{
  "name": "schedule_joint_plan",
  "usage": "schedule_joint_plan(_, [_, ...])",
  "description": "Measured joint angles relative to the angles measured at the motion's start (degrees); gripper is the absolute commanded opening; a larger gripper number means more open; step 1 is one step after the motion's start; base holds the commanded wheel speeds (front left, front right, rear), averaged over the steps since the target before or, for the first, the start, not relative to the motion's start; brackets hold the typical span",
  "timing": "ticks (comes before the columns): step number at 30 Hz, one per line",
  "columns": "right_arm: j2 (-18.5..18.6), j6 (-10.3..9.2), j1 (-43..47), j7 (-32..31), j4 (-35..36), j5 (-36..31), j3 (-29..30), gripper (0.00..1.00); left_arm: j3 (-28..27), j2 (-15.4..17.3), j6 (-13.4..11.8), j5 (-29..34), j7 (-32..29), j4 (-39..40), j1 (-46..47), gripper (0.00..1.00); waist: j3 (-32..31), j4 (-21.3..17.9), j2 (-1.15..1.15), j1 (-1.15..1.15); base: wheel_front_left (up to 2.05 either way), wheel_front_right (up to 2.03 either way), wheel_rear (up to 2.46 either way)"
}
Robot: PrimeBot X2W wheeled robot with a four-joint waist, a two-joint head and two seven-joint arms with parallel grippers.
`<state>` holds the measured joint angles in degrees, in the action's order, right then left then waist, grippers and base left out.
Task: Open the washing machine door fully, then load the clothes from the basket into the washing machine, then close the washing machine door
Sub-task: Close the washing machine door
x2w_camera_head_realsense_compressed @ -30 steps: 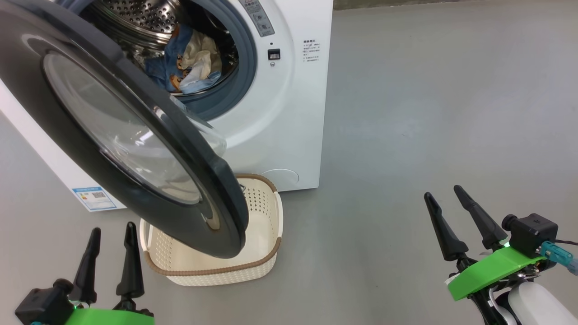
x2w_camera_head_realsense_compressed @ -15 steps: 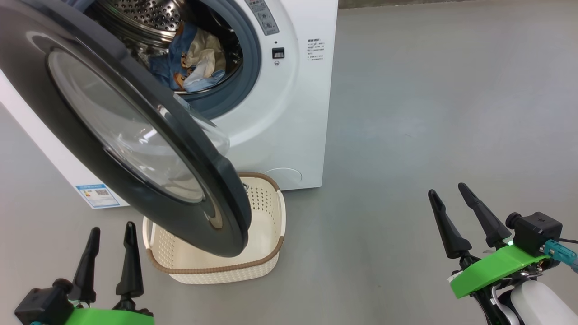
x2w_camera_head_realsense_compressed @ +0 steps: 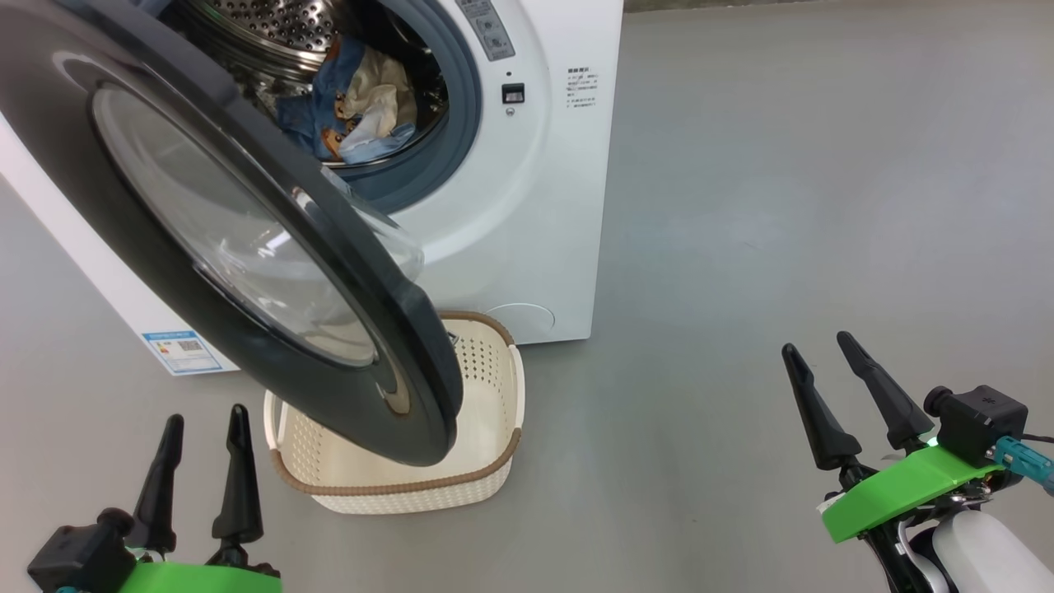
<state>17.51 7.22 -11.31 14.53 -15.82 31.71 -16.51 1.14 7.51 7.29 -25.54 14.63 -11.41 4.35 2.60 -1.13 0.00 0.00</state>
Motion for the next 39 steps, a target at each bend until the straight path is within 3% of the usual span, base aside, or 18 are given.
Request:
schedule_joint_plan(2, [-0.01, 0.00, 0.00, 0.00, -0.01, 0.00, 0.14, 0.98, 0.01, 0.00, 0.00, 0.00, 0.00, 0.00, 0.00, 1.00, 0.02, 0.16, 0.00, 0.00, 0.00, 0.00, 0.00])
schedule_joint_plan(4, [-0.01, 0.00, -0.04, 0.00, -0.10, -0.01, 0.33, 0.45, 0.05, -0.02, 0.00, 0.00, 0.00, 0.01, 0.01, 1.00, 0.03, 0.43, 0.00, 0.00, 0.00, 0.00, 0.00])
schedule_joint_plan(7, [-0.02, 0.00, -0.07, 0.00, -0.20, -0.16, 0.96, 0.00, 0.37, -0.08, 0.00, -0.01, 0.00, 0.01, 0.02, 1.00, 0.11, 1.14, 0.00, 0.00, 0.00, 0.00, 0.00])
schedule_joint_plan(23, [-0.18, 0.00, -4.55, 0.00, -1.27, -0.44, -0.15, 0.00, 1.33, -0.04, 0.00, -0.10, 0.00, -0.07, 0.07, 1.00, 0.64, 8.36, 0.00, 0.00, 0.00, 0.00, 0.00])
schedule_joint_plan(39, [-0.34, 0.00, -10.84, 0.01, 6.21, -2.43, -3.77, 0.00, 4.17, -0.47, 0.00, -1.09, 0.00, -1.16, 0.06, 1.00, -0.21, 18.62, 0.00, 0.00, 0.00, 0.00, 0.00])
